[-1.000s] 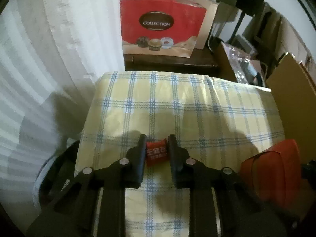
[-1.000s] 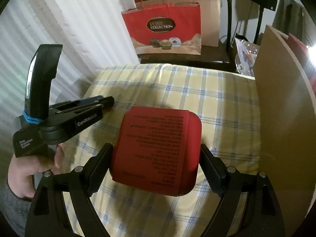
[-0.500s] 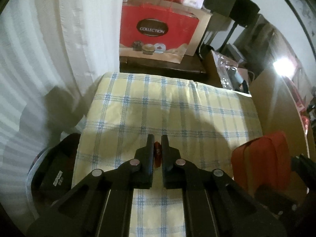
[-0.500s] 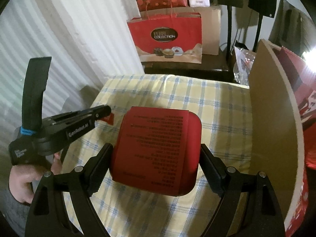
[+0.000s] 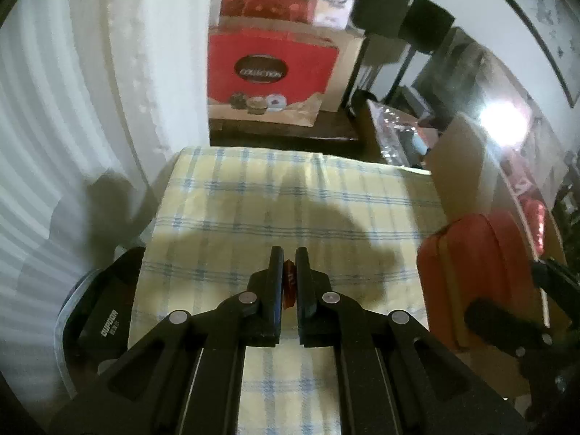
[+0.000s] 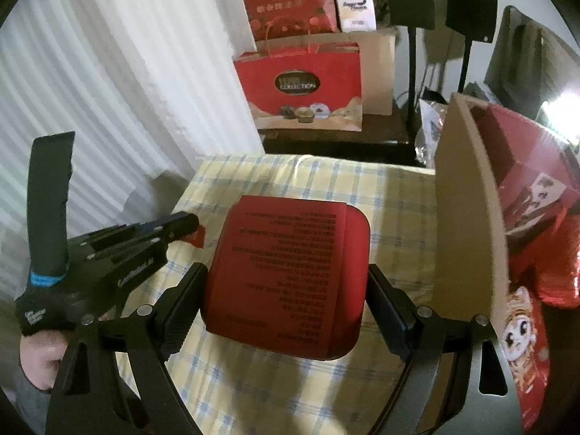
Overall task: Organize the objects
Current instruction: 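Carry the red square box with the right gripper while the left carries the candy packet to the tray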
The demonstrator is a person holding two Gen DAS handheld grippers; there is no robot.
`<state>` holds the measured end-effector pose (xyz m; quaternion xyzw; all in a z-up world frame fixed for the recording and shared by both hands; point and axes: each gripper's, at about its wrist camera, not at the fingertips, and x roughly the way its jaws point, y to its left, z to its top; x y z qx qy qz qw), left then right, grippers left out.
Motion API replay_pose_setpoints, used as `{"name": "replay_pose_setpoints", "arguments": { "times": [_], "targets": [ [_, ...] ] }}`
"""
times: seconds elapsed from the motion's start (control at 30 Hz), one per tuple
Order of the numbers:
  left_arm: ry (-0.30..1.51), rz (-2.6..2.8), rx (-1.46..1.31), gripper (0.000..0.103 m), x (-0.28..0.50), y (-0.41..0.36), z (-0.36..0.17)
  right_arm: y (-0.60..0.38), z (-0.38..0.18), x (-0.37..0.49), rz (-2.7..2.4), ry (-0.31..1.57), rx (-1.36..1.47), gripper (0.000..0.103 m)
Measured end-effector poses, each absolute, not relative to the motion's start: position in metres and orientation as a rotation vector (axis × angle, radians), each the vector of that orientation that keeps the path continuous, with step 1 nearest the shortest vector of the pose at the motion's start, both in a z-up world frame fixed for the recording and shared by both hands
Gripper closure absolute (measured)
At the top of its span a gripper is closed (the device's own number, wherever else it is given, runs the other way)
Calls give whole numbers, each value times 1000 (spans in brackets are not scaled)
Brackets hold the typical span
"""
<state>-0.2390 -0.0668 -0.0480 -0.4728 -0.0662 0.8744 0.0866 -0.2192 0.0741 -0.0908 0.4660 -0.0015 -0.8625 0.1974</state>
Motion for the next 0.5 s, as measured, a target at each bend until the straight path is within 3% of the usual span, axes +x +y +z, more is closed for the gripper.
{"name": "replay_pose_setpoints", "arguments": {
  "times": [0.5],
  "targets": [
    [-151, 2571, -1211, 97, -198, -21, 15, 115, -44, -201, -2493, -39, 1230, 16]
  ]
}}
